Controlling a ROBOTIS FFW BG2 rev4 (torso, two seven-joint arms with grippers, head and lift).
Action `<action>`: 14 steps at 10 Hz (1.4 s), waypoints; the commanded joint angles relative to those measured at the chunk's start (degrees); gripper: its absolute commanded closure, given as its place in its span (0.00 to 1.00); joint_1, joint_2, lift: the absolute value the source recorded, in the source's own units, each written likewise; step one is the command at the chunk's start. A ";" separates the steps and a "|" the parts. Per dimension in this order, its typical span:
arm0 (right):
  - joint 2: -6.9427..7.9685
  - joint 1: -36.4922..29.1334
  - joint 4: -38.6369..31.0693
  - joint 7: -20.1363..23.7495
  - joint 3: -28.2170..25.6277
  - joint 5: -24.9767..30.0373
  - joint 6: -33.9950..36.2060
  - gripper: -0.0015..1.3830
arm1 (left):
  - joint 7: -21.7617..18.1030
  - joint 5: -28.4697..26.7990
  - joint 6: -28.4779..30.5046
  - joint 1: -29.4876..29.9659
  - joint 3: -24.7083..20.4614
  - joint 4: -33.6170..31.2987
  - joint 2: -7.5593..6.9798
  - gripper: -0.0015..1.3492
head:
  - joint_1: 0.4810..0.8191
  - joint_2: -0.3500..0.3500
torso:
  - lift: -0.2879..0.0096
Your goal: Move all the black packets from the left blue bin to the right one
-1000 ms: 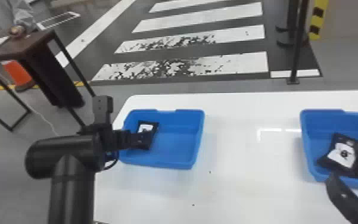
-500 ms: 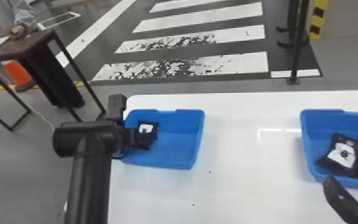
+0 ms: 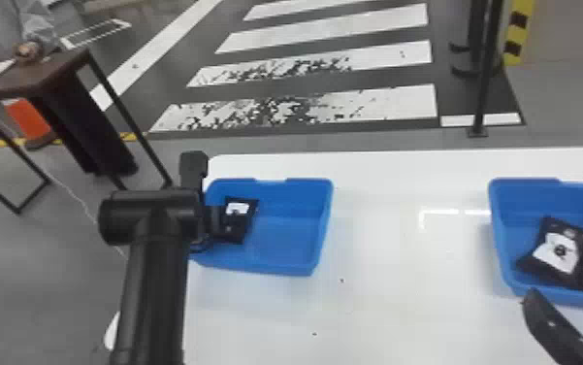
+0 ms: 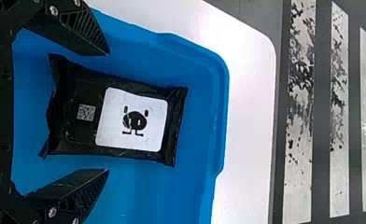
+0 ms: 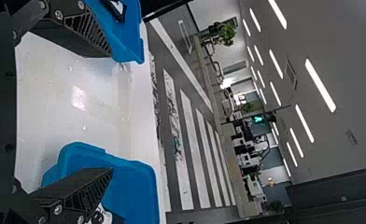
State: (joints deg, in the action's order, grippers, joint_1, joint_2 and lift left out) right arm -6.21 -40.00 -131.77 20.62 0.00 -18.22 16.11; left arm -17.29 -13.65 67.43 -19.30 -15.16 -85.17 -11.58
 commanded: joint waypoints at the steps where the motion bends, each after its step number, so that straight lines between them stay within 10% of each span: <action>1: -0.03 0.06 0.36 0.12 0.00 -0.29 0.20 0.12 | 0.06 -0.06 -0.91 -1.24 0.30 2.70 0.07 0.10 | 0.63 1.00 | 0.50; 5: -0.03 0.20 0.50 0.21 -0.11 -0.52 0.20 0.12 | 0.59 0.63 -0.91 -1.94 -0.50 5.51 0.24 0.21 | 0.63 1.00 | 0.50; 6: -0.03 0.20 0.64 0.21 0.00 -0.75 0.20 0.12 | 0.59 0.74 -0.91 -1.94 -0.84 6.08 0.24 0.48 | 0.63 1.00 | 0.50; 8: -0.03 0.20 0.78 0.38 -0.11 -1.32 0.34 0.12 | 0.50 0.74 -1.76 -1.52 -0.50 6.08 0.24 0.63 | 0.63 1.00 | 0.50; 9: -0.03 0.06 0.78 0.38 -0.11 -1.32 0.34 0.12 | 0.24 0.85 -4.29 -0.96 0.08 6.08 0.15 0.94 | 0.63 1.00 | 0.50; 12: -0.12 0.06 0.64 0.56 -0.11 -1.55 0.34 0.12 | -3.81 5.08 -12.59 2.56 0.19 2.84 0.33 0.90 | 0.63 1.00 | 0.50; 14: -0.21 0.77 -0.06 0.56 -0.11 -1.55 0.34 0.12 | -4.86 11.02 -13.85 10.86 0.42 -10.52 1.30 0.90 | 0.63 0.96 | 0.50</action>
State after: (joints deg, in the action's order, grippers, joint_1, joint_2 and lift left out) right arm -6.39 -39.51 -131.55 21.18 -0.11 -19.98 16.44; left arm -22.14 -4.13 53.98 -11.11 -14.90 -91.53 -10.60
